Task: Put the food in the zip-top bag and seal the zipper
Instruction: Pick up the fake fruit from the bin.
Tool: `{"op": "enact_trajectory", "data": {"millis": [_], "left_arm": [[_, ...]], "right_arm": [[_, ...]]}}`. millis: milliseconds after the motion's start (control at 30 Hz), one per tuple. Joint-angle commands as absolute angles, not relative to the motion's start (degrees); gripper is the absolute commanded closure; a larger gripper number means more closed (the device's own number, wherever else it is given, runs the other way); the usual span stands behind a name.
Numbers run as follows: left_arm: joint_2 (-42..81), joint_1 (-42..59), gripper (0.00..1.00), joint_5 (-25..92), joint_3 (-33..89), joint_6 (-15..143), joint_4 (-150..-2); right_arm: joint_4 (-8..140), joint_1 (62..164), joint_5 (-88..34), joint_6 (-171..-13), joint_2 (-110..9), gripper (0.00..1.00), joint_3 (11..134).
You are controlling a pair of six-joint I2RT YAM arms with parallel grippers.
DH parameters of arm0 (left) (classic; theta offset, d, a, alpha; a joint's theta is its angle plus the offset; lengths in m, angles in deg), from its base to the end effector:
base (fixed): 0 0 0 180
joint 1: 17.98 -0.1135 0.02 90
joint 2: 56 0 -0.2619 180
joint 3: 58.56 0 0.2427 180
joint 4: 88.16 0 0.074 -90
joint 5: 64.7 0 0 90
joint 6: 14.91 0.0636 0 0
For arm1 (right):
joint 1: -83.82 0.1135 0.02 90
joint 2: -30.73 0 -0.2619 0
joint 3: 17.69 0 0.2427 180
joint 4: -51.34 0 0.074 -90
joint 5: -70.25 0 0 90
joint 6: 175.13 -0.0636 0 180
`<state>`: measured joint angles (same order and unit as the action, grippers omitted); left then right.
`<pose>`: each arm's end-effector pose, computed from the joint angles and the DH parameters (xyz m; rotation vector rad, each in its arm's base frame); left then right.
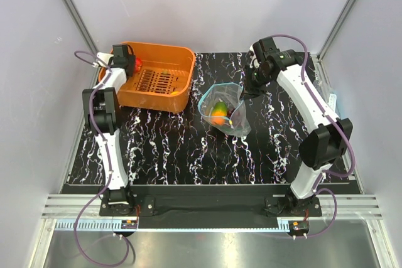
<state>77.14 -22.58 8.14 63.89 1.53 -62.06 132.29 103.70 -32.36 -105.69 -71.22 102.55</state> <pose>0.5422 0.0625 0.1789 -1.5127 1.5996 -0.3495 0.3406 0.1379 0.3250 -0.0570 2.7242 0.5114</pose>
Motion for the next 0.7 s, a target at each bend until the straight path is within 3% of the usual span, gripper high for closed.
{"op": "enact_trajectory", "data": {"millis": [0, 367, 667], "left_arm": [[70.7, -22.6, 0.69, 12.5, 56.9, -1.8, -67.3], [53.1, -19.1, 0.72, 22.5, 37.1, 1.2, -81.4], [41.6, -18.2, 0.72, 32.1, 30.6, 6.9, -84.0]], "right_arm": [[129.9, 103.3, -32.5, -104.9, -67.5, 1.00, 101.2], [127.0, 103.4, -34.2, -103.1, -59.8, 1.00, 92.3], [126.5, 103.3, -35.7, -102.9, -55.9, 1.00, 89.8]]}}
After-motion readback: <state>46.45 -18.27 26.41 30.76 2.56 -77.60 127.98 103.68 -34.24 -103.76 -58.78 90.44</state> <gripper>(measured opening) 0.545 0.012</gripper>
